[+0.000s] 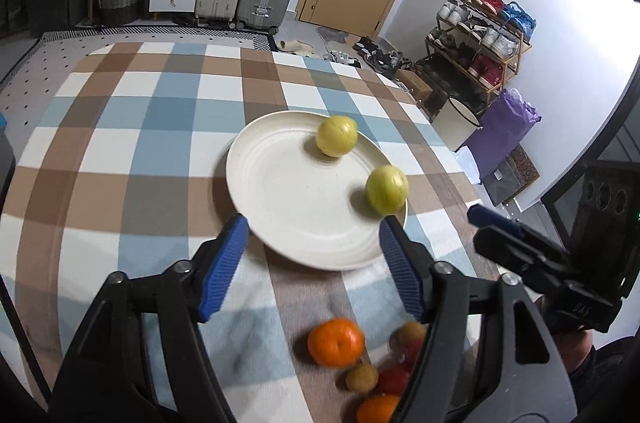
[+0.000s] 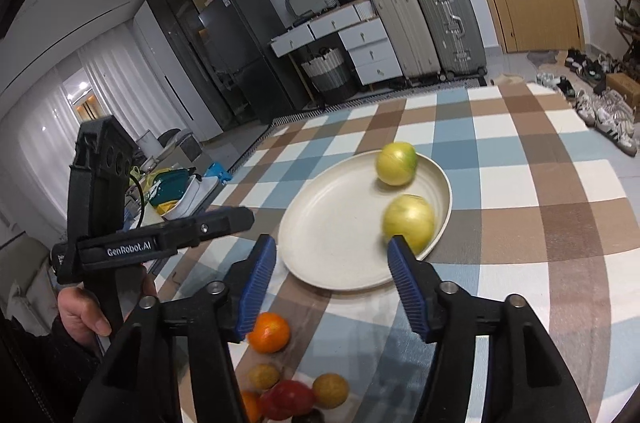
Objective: Organize fruits
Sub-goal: 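Move both tools back from the plate to the fruit pile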
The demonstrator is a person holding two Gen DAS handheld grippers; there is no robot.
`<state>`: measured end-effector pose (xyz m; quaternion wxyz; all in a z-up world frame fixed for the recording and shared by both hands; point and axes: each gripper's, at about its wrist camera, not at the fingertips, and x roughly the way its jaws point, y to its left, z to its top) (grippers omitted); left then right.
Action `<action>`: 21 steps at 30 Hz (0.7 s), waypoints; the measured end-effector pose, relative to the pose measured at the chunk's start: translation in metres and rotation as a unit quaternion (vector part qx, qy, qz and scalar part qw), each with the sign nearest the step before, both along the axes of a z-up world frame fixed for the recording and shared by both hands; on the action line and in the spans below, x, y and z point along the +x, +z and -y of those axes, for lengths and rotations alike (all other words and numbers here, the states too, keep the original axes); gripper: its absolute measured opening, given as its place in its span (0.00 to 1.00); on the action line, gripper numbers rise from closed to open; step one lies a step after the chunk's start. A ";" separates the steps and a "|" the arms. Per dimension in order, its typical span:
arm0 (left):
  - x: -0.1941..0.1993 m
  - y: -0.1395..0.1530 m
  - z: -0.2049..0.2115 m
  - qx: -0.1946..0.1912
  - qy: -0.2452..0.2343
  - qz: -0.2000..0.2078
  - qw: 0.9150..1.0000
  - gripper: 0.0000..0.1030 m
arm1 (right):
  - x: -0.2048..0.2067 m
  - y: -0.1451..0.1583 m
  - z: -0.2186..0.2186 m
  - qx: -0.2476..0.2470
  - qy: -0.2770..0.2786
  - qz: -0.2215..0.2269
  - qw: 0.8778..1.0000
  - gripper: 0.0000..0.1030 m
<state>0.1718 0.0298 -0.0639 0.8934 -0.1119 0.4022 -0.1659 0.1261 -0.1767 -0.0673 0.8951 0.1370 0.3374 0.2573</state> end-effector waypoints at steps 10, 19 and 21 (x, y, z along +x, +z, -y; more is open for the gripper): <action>-0.057 0.005 0.011 0.031 0.004 0.008 0.999 0.79 | -0.037 0.013 -0.002 -0.006 -0.013 0.033 0.999 0.77; -0.095 0.011 0.015 0.042 0.018 0.027 0.999 0.97 | -0.070 0.021 -0.002 -0.006 -0.025 0.065 0.998 0.90; -0.102 0.013 0.014 0.040 0.020 0.034 0.998 0.99 | -0.075 0.022 -0.002 -0.009 -0.025 0.069 0.997 0.91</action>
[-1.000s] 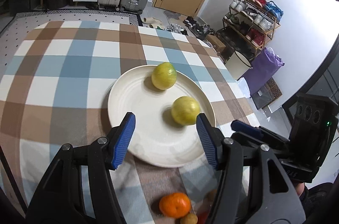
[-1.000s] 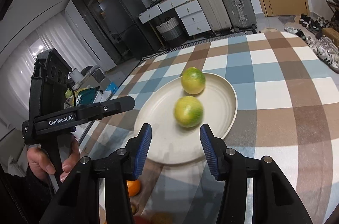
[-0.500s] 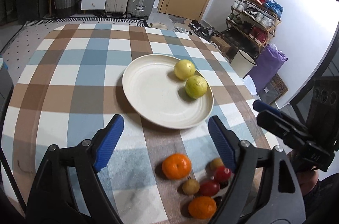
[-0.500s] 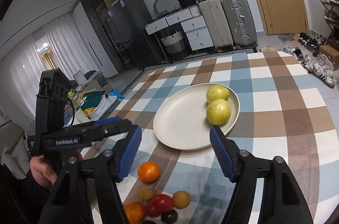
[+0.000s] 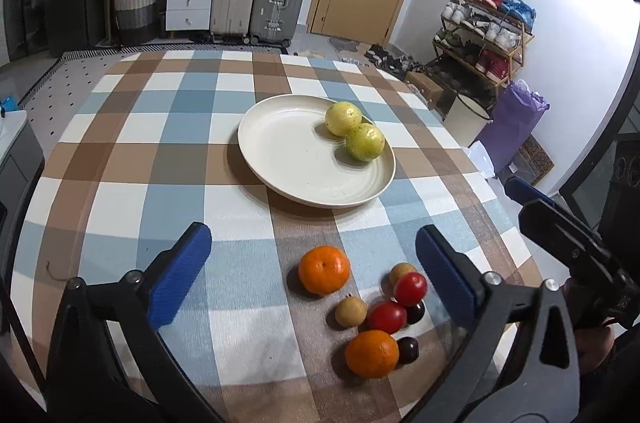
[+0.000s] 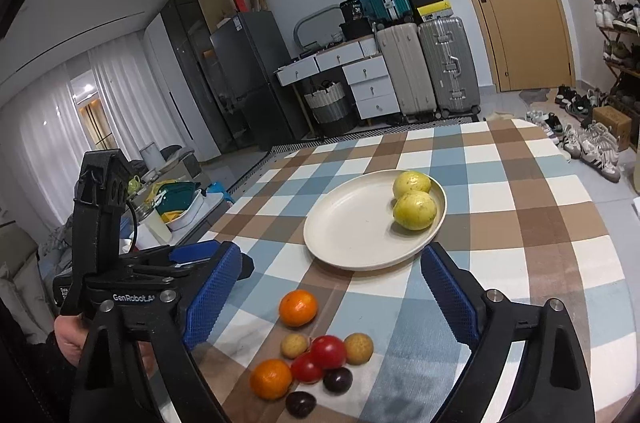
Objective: Organize fruits
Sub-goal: 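Move both tools back from the plate to the fruit pile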
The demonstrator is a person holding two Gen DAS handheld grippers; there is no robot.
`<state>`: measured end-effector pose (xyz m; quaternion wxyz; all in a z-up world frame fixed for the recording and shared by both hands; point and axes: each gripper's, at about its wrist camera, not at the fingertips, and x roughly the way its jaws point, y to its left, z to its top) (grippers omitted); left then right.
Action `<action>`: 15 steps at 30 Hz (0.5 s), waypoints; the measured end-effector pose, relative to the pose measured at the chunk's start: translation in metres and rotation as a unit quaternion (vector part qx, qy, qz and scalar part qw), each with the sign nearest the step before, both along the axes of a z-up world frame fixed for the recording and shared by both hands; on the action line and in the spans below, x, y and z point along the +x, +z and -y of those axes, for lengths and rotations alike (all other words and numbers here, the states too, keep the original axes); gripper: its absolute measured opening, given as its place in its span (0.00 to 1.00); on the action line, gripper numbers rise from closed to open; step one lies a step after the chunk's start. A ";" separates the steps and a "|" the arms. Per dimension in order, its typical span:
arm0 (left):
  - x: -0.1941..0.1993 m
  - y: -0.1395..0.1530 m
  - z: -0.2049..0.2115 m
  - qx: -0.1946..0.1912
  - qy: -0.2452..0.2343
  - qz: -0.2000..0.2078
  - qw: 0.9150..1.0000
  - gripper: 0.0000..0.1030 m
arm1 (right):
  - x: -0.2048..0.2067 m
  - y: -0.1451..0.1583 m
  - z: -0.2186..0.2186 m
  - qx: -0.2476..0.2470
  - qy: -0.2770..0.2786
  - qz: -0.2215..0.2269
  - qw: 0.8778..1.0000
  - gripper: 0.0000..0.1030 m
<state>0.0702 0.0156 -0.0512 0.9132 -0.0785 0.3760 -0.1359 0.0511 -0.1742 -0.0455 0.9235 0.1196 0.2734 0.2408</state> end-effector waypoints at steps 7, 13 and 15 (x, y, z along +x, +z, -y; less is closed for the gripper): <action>-0.021 -0.014 0.002 0.003 -0.015 -0.017 1.000 0.99 | -0.023 -0.001 -0.002 -0.004 -0.002 0.007 1.000 0.96; -0.033 -0.039 0.017 0.010 -0.040 -0.046 0.998 0.99 | -0.039 -0.007 -0.003 -0.002 -0.003 0.002 1.000 0.97; -0.034 -0.045 0.021 0.008 -0.047 -0.054 0.997 0.99 | -0.043 -0.009 -0.002 -0.004 -0.007 -0.001 1.000 0.97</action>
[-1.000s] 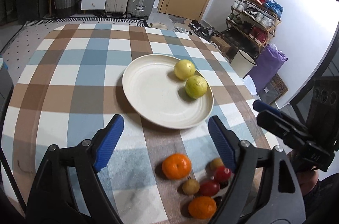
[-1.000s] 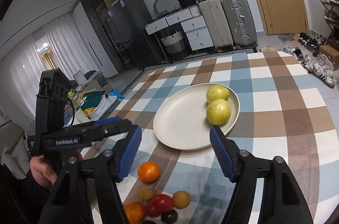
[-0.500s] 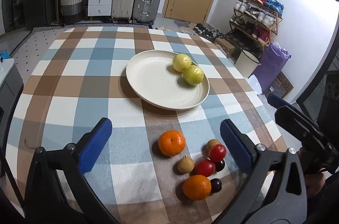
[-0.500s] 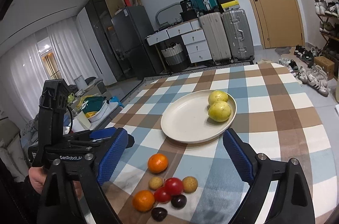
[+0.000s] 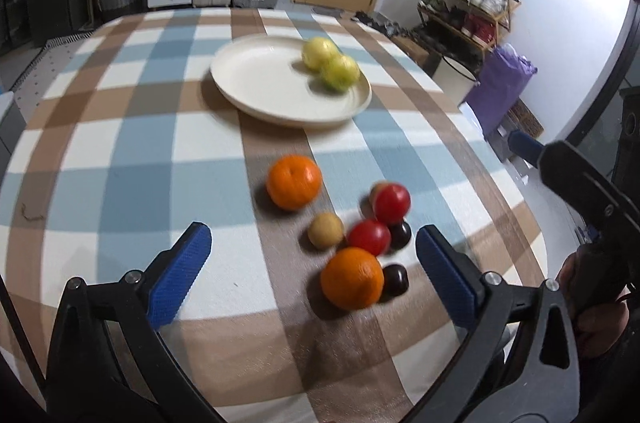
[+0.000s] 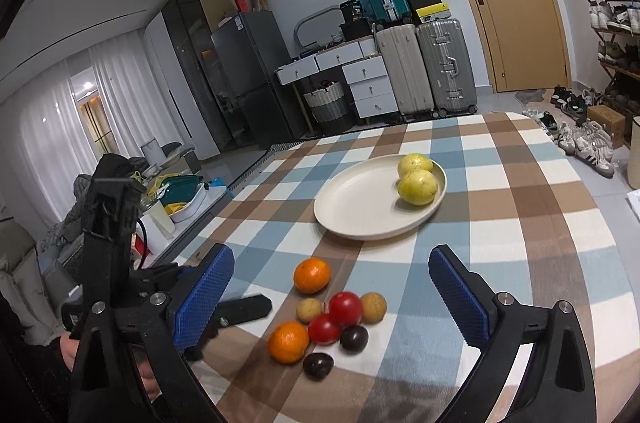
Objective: Organize fruits
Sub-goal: 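Move both tools back from the plate to the fruit pile, then close the left tool on a mandarin orange in the pile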
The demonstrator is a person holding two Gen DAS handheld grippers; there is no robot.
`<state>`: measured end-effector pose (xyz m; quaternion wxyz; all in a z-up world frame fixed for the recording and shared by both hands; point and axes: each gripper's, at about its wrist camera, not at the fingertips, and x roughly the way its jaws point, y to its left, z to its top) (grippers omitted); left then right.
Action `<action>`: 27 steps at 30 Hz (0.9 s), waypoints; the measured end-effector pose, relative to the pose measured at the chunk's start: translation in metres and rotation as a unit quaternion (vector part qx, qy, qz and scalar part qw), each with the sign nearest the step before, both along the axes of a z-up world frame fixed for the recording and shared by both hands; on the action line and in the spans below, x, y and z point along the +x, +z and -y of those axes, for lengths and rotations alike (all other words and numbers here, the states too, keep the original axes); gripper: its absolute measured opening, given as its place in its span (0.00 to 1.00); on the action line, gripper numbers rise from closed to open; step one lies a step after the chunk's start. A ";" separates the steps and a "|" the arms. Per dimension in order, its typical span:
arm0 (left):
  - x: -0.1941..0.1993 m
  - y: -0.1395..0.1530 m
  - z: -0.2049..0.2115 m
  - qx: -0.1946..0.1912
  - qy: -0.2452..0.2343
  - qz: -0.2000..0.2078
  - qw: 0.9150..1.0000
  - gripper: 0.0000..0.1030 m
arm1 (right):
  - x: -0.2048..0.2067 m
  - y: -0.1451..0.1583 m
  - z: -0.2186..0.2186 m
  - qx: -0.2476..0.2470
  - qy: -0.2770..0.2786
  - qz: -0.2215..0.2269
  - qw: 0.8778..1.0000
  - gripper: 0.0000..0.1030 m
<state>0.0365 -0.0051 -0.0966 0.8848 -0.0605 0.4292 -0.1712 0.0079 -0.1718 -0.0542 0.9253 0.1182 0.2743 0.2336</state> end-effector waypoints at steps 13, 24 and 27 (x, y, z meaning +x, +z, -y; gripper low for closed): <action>0.002 -0.028 0.016 0.003 -0.028 -0.041 0.999 0.99 | -0.014 -0.012 0.006 -0.009 -0.009 -0.021 1.000 0.97; 0.005 -0.041 0.016 -0.038 -0.060 -0.070 0.995 0.44 | -0.017 -0.022 0.009 -0.012 -0.009 -0.038 0.999 0.97; 0.008 -0.046 0.012 -0.066 -0.065 -0.086 0.992 0.36 | -0.018 -0.023 0.010 -0.010 -0.010 -0.042 0.999 0.97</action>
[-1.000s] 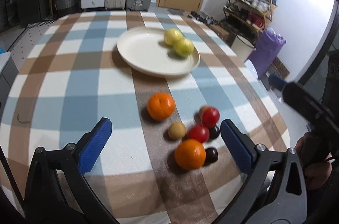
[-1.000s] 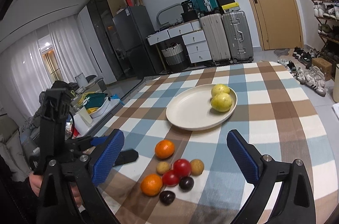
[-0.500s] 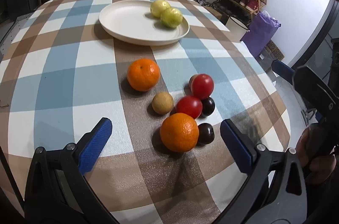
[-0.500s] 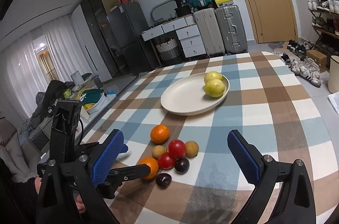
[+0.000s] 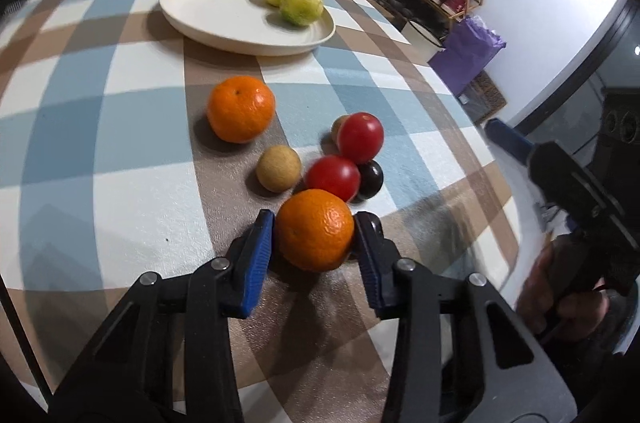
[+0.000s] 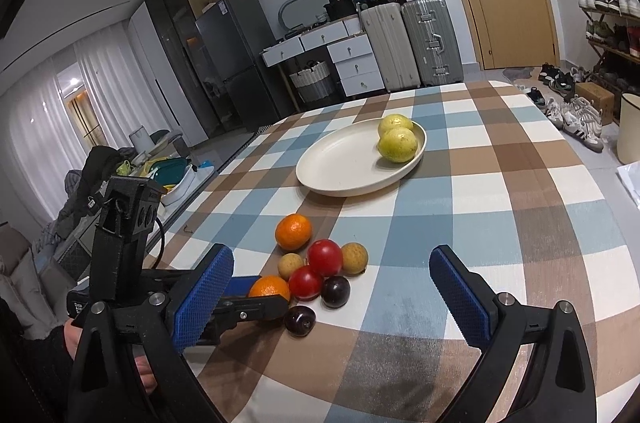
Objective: Organize fruits
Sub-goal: 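Close the left tool on a mandarin orange in the pile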
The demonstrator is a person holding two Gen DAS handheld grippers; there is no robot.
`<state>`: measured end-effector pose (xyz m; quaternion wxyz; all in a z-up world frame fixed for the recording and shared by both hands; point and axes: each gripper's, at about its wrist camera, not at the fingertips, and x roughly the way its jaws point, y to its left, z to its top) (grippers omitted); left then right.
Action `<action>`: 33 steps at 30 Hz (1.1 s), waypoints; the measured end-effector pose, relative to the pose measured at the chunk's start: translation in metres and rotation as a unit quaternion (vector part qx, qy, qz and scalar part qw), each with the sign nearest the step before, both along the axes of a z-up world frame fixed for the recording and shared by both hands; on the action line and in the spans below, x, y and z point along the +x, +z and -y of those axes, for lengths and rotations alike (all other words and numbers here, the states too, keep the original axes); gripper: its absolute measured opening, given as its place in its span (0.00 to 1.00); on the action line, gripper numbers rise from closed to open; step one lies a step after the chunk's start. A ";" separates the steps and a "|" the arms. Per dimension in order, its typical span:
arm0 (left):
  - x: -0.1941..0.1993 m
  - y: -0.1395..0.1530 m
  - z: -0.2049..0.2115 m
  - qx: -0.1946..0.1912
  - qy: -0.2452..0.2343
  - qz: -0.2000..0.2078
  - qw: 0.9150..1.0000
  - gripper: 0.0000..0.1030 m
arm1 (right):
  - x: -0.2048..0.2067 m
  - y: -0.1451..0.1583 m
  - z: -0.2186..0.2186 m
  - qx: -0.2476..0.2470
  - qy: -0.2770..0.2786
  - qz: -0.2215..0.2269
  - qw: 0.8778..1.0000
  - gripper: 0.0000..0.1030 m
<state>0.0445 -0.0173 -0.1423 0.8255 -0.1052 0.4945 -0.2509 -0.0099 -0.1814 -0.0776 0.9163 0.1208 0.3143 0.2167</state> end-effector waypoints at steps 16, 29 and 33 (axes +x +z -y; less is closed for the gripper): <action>-0.009 0.006 -0.027 -0.030 0.019 0.002 0.999 0.35 | 0.002 -0.004 -0.005 0.004 0.012 -0.018 1.000 0.97; -0.005 0.009 -0.064 -0.023 0.055 0.016 0.998 0.35 | 0.037 -0.007 -0.037 -0.017 0.052 -0.046 0.997 0.97; 0.000 0.008 -0.076 -0.020 0.066 0.014 0.998 0.35 | 0.052 -0.010 -0.050 -0.026 0.066 -0.053 0.996 0.97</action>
